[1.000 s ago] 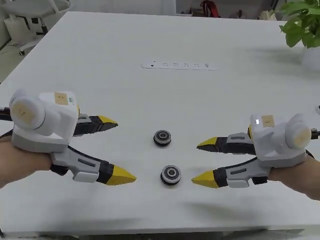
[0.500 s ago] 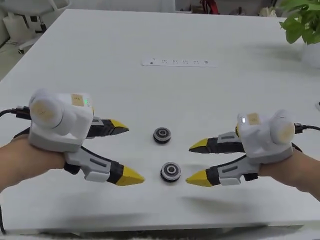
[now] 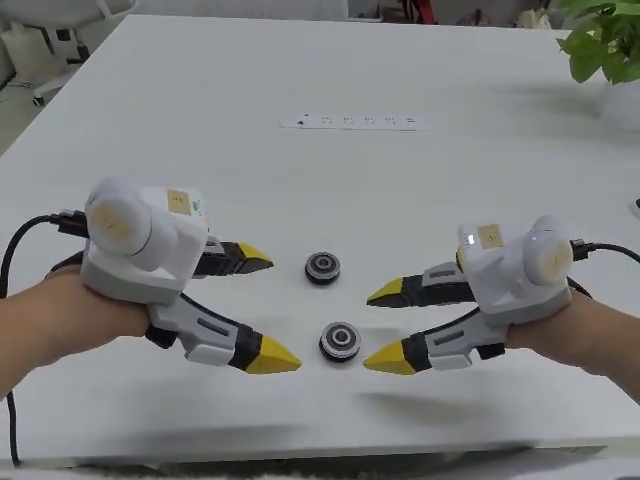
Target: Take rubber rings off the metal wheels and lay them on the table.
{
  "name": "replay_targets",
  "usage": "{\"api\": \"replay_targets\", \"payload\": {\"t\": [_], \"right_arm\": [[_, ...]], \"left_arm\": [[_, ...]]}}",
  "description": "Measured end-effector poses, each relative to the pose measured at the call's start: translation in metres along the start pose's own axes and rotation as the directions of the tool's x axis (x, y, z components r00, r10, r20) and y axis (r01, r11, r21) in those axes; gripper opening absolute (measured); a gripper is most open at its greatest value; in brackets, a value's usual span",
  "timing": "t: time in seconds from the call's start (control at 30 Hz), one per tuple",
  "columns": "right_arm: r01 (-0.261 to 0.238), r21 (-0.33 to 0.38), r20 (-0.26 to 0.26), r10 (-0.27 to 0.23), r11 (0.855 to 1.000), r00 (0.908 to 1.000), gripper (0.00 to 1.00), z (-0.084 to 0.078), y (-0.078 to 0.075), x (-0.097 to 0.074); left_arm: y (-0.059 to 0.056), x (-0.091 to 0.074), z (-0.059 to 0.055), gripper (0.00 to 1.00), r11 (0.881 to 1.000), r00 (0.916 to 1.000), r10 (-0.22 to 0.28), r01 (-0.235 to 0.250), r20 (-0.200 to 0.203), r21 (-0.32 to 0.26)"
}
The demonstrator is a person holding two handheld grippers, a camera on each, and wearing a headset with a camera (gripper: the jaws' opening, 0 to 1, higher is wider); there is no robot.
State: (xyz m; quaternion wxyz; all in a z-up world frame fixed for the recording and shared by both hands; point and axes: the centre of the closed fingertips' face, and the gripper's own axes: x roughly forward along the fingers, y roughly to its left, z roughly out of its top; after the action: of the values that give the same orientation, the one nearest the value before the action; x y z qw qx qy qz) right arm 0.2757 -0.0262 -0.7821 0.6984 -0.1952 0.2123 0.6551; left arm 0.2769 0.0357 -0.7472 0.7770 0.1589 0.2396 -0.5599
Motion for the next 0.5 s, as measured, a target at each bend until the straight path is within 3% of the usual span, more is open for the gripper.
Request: {"api": "replay_targets", "payload": {"t": [0.5], "right_arm": [[-0.027, -0.012, -0.018, 0.027, 1.000, 0.9995, 0.40, 0.000, 0.005, 0.004]], "left_arm": [[-0.005, 0.011, 0.000, 0.70, 0.999, 0.9990, -0.038, 0.038, -0.023, 0.007]]}}
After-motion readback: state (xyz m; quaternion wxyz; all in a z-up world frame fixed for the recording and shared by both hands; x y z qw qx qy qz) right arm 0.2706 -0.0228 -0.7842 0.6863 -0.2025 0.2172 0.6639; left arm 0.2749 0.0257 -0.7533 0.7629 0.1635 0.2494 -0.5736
